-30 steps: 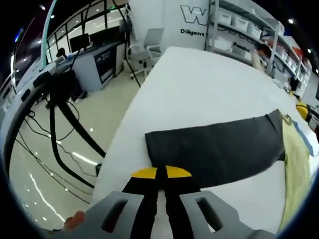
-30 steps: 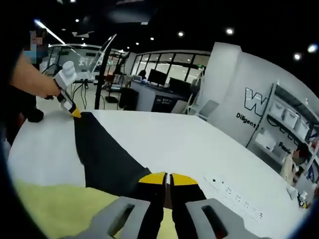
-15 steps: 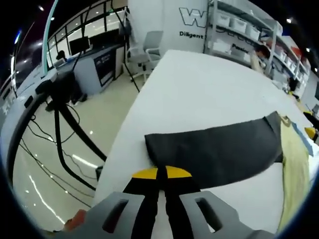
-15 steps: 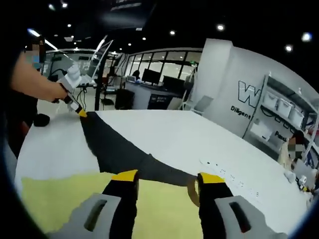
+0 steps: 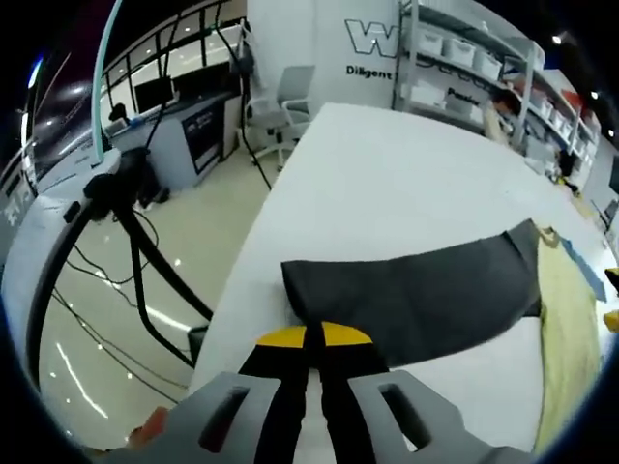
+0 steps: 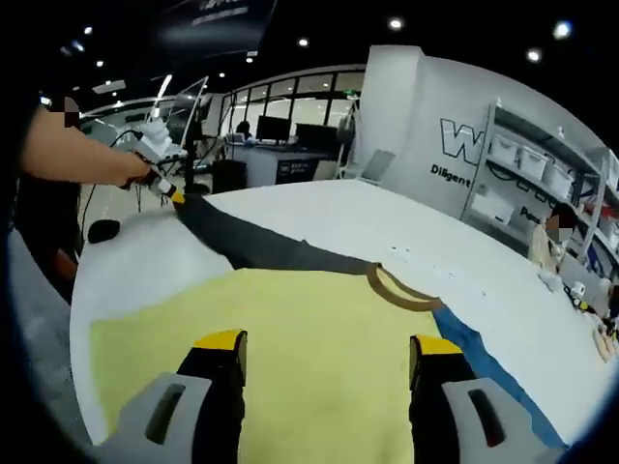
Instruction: Fold the garment on the visible template until the final outline fits inside the template.
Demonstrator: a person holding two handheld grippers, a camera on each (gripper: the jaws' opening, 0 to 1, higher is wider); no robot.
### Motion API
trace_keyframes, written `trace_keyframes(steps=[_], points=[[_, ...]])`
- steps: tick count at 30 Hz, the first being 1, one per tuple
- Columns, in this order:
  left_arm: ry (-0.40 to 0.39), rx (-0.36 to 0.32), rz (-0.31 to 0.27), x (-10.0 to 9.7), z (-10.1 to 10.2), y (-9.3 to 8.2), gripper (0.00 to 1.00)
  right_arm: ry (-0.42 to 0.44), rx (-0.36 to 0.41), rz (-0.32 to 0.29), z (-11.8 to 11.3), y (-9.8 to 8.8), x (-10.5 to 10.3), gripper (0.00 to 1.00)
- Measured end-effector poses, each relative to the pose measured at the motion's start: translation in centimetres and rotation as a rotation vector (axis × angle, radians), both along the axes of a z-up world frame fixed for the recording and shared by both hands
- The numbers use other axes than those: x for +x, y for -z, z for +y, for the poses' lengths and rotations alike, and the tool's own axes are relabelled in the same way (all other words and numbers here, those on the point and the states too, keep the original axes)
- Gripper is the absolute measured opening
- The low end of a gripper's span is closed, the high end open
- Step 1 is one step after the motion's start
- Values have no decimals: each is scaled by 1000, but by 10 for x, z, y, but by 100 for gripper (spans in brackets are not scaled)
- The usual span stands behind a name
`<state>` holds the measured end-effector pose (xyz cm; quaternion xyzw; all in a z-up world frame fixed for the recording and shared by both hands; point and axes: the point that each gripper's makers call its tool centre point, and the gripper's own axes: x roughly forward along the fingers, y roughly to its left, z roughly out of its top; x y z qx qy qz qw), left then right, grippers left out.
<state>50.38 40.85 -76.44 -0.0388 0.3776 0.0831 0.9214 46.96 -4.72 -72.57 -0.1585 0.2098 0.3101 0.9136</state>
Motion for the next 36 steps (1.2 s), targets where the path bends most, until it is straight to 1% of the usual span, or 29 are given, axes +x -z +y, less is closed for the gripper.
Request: trace_keyframes(steps=[5,9,11,13,14,16,18,22,25,26,27,31,34,36], points=[[-9,-9,-17,0,0,-10,0,46,-1,-1,-23,-8,-16,69],[-14,-12,-33,2,1,-19,0,94,19,7,-39,-11,-30,68],[-20,-14,-43,3,1,-24,0,105,20,18,-43,-5,-37,67],[-25,-23,-59,5,0,-31,0,111,0,51,-46,4,-42,67],[-26,-28,-70,7,-2,-37,0,107,1,60,-45,5,-44,67],[-21,-30,-84,9,-6,-44,0,106,10,56,-45,-1,-46,67],[3,-20,-104,14,-14,-57,0,105,13,19,-45,-12,-45,66],[30,-21,-137,23,-27,-76,0,113,31,8,-45,-19,-46,66],[63,-28,-162,30,-46,-90,0,112,37,1,-45,-22,-50,65],[67,-30,-166,32,-49,-92,0,112,39,-4,-45,-24,-51,65],[82,-38,-175,35,-58,-95,0,112,42,-8,-45,-26,-52,65],[138,-49,-191,44,-90,-102,0,117,46,-18,-48,-29,-56,65],[190,-62,-198,53,-120,-105,0,127,51,-20,-52,-31,-58,65],[217,-68,-202,57,-135,-107,0,132,52,-22,-54,-32,-59,64]])
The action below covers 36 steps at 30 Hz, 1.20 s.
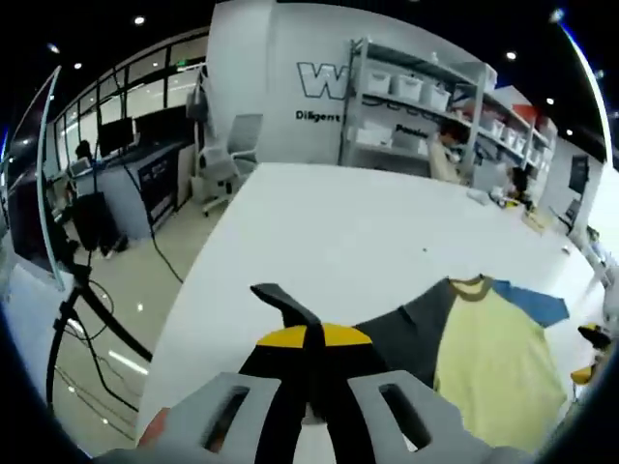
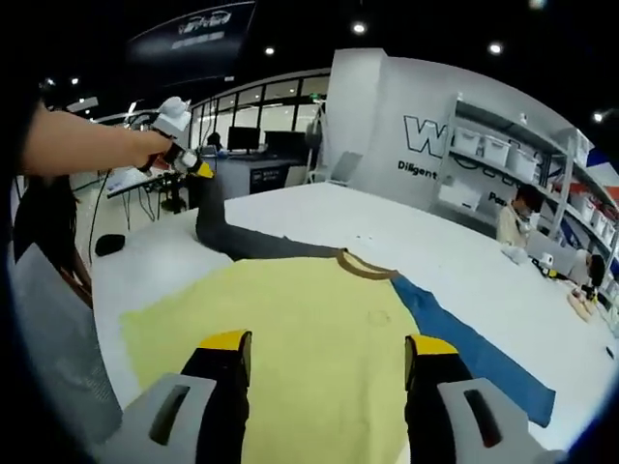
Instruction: Fold the garment on the visible template until the final outline fits inside the template.
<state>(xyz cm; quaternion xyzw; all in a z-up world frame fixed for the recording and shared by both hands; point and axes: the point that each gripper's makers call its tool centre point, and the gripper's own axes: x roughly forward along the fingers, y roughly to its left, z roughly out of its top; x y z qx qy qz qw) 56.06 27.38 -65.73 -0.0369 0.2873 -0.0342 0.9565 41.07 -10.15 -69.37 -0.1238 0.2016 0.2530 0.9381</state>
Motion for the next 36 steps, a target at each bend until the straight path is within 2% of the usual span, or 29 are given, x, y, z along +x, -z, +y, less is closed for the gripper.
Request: trace_keyframes(steps=[9,23,36], points=[[125,-19,-12,18,-71,-11,0,16,14,-3,-4,-1,-1,64],[335,-34,-15,25,-178,-20,0,34,30,2,-12,0,0,63],[479,-54,12,31,-245,-24,0,45,38,10,-16,4,2,63]])
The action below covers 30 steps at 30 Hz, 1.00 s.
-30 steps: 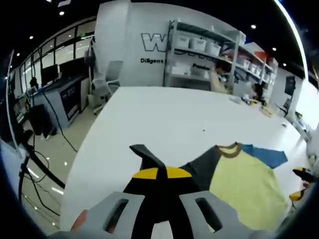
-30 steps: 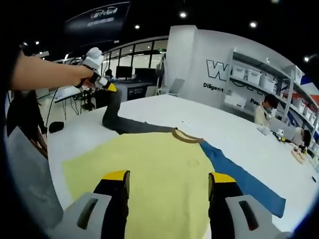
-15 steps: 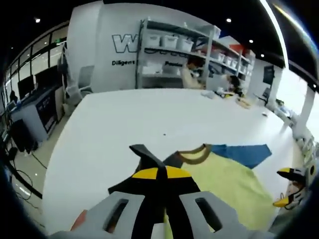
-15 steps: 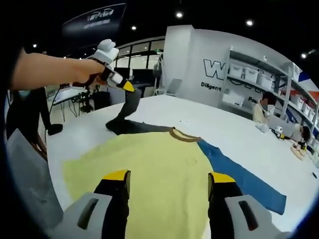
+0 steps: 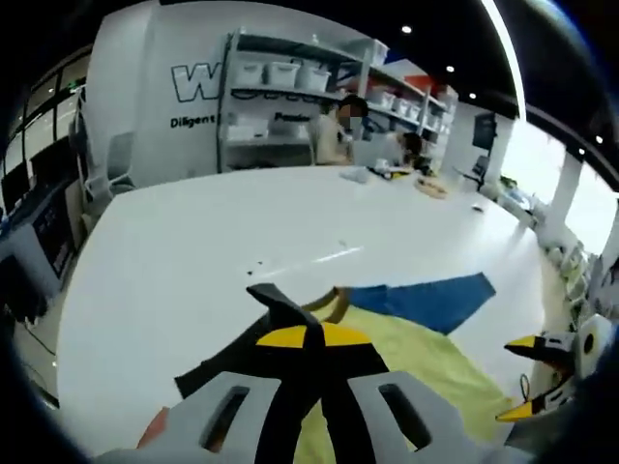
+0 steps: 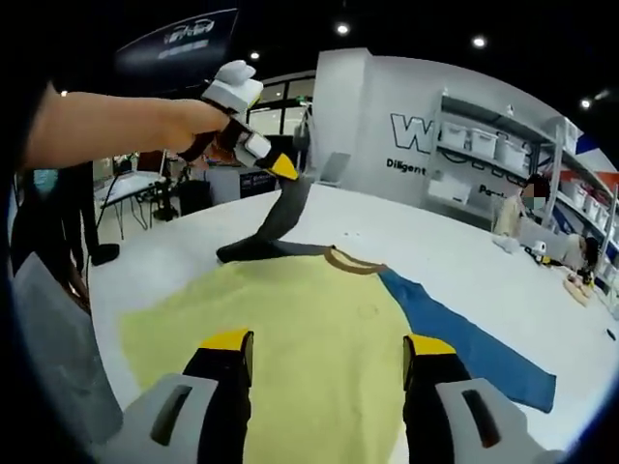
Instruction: Fold the garment on the visible template until the final outline fits inside the template.
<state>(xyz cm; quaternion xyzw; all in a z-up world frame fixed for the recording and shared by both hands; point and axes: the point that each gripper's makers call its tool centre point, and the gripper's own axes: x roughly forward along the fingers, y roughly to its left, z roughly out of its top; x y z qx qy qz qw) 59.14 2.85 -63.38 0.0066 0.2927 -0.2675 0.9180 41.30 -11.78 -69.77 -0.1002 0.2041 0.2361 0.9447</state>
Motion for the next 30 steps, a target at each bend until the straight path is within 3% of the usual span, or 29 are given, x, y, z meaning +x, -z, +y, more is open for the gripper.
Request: trace_keyframes(steps=[6,11,24,30], points=[[62,-66,33,-1,-32,-2,0,3,-1,6,-1,2,0,63],[93,-81,47,1,-48,1,0,7,-2,10,-3,4,0,63],[133,-36,137,-4,-71,57,0,3,-11,29,-2,9,0,63],[136,-1,168,-7,-92,89,0,-4,-18,41,-2,12,-1,63]])
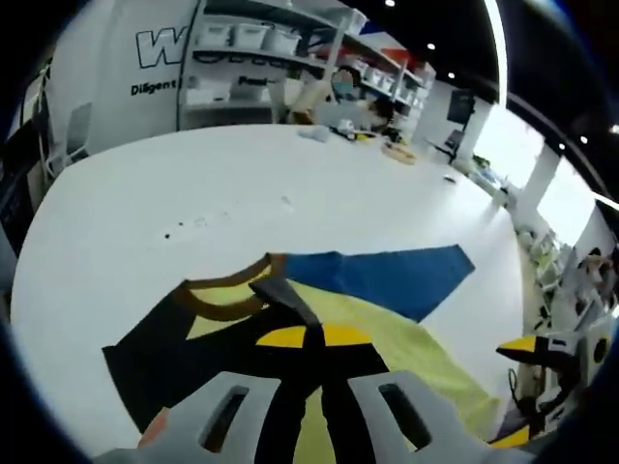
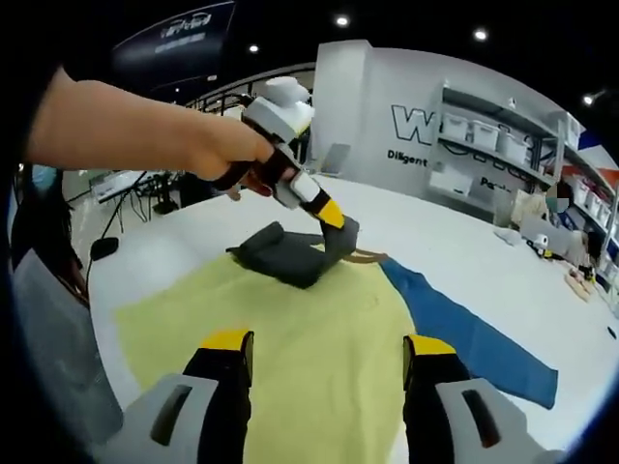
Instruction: Fold the garment on the visible template until the final outline fits inside the template.
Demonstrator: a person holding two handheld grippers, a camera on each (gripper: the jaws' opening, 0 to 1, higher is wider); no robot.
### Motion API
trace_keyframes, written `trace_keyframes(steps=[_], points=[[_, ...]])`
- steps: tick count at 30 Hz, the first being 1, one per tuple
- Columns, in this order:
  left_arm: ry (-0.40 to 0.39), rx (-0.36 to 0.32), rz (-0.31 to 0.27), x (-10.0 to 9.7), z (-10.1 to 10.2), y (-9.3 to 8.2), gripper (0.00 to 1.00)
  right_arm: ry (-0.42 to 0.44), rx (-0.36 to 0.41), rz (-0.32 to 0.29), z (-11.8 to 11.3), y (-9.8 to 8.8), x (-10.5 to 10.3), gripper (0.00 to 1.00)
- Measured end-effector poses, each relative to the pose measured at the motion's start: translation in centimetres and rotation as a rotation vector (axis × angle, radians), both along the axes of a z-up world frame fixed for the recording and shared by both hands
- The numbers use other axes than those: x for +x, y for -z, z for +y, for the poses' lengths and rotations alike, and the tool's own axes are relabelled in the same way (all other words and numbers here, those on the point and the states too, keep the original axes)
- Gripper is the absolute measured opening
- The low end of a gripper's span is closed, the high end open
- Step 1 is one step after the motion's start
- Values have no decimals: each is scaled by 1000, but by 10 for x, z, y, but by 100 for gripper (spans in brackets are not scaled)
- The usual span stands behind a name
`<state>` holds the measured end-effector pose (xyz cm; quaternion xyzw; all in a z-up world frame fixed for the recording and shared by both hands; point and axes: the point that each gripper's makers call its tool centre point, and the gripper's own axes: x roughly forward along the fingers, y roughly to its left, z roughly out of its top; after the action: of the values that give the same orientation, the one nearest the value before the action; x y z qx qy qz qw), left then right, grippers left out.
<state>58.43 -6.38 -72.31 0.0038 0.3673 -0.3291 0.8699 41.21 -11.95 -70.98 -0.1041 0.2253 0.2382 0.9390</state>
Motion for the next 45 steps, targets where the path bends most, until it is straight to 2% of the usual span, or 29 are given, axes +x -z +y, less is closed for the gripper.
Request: trace_keyframes(steps=[7,12,20,23,28,34,42,43,45], points=[[37,36,36,-9,-29,31,0,-9,-10,20,1,6,0,63],[57,58,35,-10,-39,41,0,-20,-13,32,3,9,-1,63],[77,51,41,-12,-51,54,0,-26,-15,42,4,12,-1,63],[96,49,34,-14,-59,59,7,-28,-16,45,4,12,-1,62],[124,61,30,-16,-63,64,6,-32,-18,48,5,14,-2,62],[150,40,23,-20,-69,63,13,-36,-19,53,6,15,-2,62],[154,74,63,-26,-62,79,7,-43,-22,54,8,16,-3,62],[147,51,44,-22,-64,78,6,-43,-22,54,8,16,-3,62],[134,47,57,-22,-61,79,4,-43,-22,53,8,15,-3,61]])
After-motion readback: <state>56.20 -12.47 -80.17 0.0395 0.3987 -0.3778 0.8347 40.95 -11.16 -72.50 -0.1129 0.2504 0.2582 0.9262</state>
